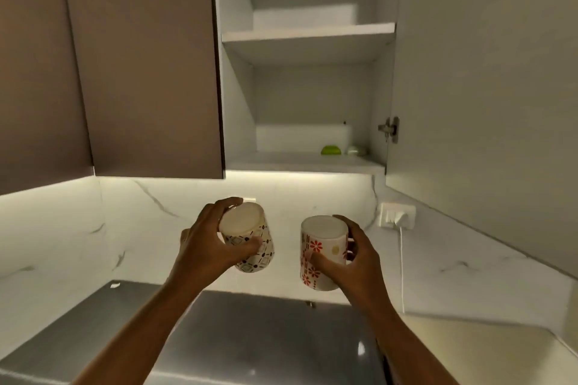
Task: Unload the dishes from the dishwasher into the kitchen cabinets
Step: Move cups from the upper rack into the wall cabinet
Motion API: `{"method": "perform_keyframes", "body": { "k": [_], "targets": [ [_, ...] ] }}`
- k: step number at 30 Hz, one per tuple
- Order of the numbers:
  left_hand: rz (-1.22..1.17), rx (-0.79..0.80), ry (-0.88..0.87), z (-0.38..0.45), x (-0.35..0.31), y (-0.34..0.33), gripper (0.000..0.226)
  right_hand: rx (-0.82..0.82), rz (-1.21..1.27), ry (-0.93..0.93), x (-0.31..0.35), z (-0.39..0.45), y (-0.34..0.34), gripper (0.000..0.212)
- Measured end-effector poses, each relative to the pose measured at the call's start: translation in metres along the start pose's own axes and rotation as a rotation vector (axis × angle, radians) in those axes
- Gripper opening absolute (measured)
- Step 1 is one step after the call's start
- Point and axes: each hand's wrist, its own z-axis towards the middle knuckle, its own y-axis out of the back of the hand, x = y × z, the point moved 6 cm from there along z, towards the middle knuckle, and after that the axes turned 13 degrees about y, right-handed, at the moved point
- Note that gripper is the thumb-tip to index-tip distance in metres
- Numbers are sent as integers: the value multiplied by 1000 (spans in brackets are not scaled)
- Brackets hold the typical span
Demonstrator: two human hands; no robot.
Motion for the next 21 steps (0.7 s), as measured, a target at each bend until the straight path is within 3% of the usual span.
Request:
{"method": "perform_keyframes", "body": {
  "k": [6,12,16,21],
  "targets": [
    [-98,-92,-82,97,-34,0,78,-46,33,126,-1,115,-16,73],
    [-58,-81,-141,178,-63,4,74,-90,-18,240,8,197,-32,71],
    [-82,-97,-184,229,-69,-3,68,-96,-104,259,0,244,-46,68],
    [55,-167,-238,279,-72,-21,65,-106,-226,225,-29,299,-62,70]
  ]
}}
